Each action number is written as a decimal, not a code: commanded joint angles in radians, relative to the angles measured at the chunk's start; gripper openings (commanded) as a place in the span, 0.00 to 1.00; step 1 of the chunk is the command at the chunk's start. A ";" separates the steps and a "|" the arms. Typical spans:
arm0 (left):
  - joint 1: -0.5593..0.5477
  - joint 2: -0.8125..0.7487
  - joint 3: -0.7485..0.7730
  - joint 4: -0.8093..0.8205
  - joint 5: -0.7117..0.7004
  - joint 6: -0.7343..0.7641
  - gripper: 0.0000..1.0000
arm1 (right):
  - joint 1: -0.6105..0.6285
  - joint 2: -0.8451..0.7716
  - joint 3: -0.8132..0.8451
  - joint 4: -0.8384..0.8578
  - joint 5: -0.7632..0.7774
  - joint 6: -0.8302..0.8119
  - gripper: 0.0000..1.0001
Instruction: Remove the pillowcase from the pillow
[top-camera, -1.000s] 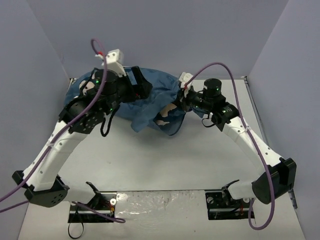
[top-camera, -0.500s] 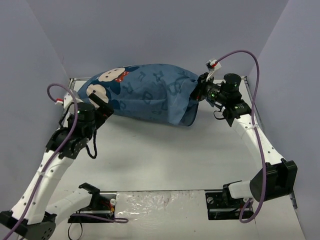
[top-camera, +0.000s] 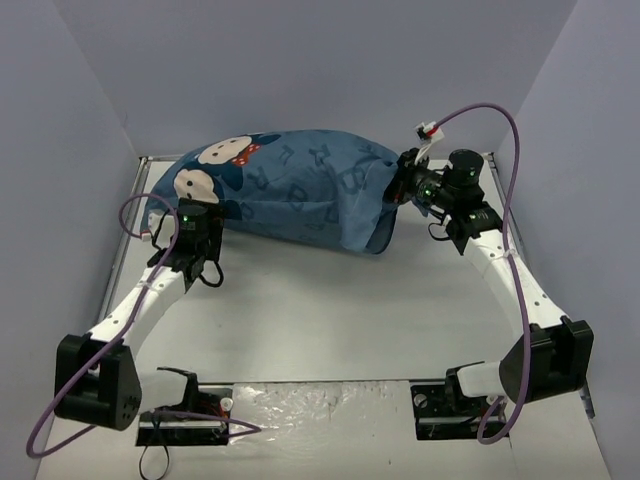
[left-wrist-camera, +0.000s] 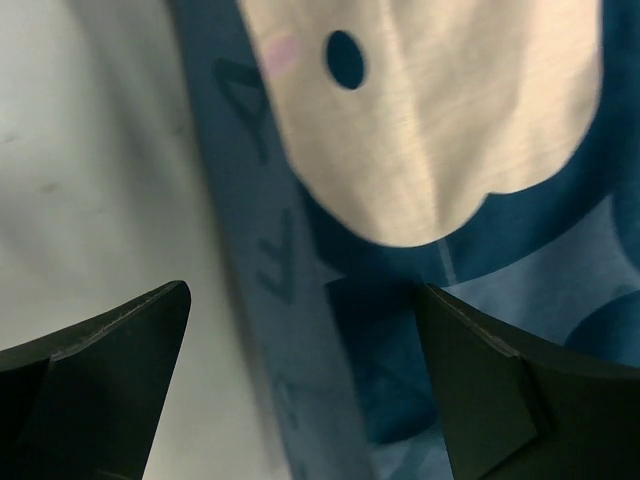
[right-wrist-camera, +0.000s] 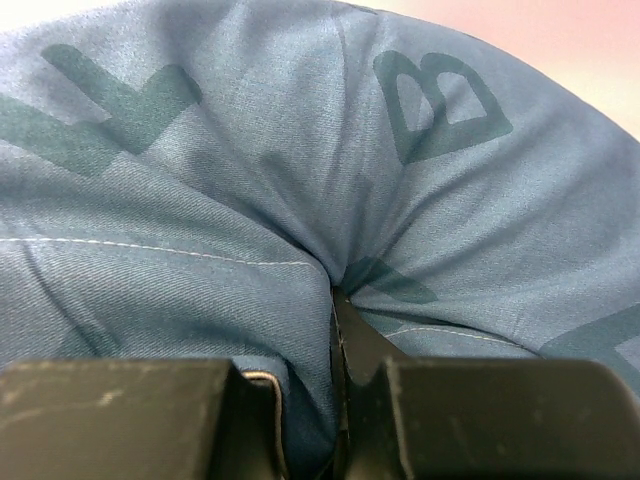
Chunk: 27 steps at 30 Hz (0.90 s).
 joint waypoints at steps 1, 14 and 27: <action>0.014 0.035 0.020 0.297 0.001 -0.055 0.95 | -0.001 -0.037 0.009 0.121 -0.043 0.032 0.00; 0.041 0.283 0.101 0.527 -0.009 -0.061 0.59 | -0.003 -0.035 -0.005 0.099 -0.079 0.001 0.00; 0.080 0.052 0.182 0.531 0.080 0.209 0.02 | -0.031 -0.037 0.043 -0.078 -0.225 -0.274 0.00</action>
